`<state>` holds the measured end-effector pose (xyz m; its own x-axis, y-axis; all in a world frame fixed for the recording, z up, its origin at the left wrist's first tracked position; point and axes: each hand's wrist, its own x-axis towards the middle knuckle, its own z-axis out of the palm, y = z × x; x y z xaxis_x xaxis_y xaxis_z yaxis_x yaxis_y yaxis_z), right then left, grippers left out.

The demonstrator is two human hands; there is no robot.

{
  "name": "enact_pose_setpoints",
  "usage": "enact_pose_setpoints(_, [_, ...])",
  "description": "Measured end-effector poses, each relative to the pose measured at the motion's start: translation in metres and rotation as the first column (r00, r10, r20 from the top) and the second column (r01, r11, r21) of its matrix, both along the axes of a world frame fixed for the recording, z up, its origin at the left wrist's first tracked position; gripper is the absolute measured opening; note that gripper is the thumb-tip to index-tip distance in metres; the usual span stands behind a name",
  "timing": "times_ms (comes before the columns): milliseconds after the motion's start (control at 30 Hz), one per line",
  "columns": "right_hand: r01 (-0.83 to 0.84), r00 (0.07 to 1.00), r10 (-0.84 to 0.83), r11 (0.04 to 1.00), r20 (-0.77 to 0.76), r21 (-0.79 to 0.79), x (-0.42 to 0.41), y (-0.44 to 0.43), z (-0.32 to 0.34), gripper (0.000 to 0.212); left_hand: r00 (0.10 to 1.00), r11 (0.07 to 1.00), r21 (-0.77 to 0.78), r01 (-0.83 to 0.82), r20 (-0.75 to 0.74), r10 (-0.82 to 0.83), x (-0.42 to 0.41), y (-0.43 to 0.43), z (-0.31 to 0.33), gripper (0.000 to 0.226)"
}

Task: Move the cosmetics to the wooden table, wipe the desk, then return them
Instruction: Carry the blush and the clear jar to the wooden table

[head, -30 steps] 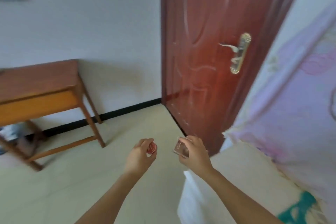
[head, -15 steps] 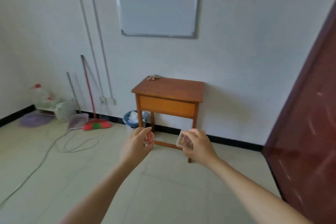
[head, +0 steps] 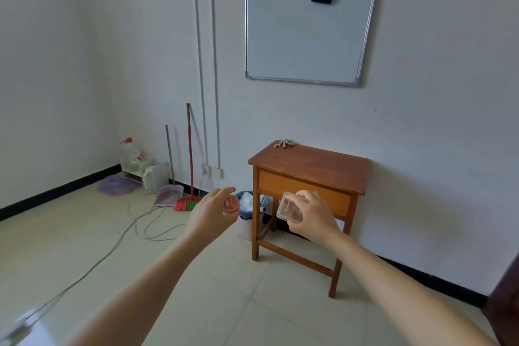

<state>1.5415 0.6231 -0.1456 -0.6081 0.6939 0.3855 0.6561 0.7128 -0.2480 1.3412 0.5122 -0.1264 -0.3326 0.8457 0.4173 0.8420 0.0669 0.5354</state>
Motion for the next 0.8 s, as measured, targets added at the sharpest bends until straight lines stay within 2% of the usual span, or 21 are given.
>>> enact_pose_setpoints(267, [0.018,0.999,-0.014,0.997,-0.050,0.075,0.032,0.134,0.030,0.057,0.996,1.000,-0.001,-0.001,0.093,0.002,0.025,0.134,0.020,0.055])
enact_pose_setpoints(367, [0.053,0.992,-0.051,0.998,-0.114,0.015,0.053,0.184,0.027,0.056,0.988,1.000,-0.003,0.012,0.151,-0.011,0.043,0.192,0.018,0.053])
enact_pose_setpoints(467, [0.056,0.996,-0.057,0.998,-0.064,-0.023,0.073,0.234,0.016,0.057,0.982,0.999,-0.024,0.022,0.186,-0.017,0.057,0.241,0.007,0.051])
enact_pose_setpoints(567, [0.067,0.994,-0.071,0.996,-0.080,-0.053,0.082,0.279,0.010,0.057,0.983,0.999,-0.050,0.022,0.182,-0.012,0.061,0.280,-0.008,0.047])
enact_pose_setpoints(800, [-0.009,1.000,0.006,0.990,-0.025,-0.138,0.050,0.354,-0.019,0.056,0.981,0.992,-0.121,-0.040,0.185,0.062,0.032,0.350,-0.035,0.048])
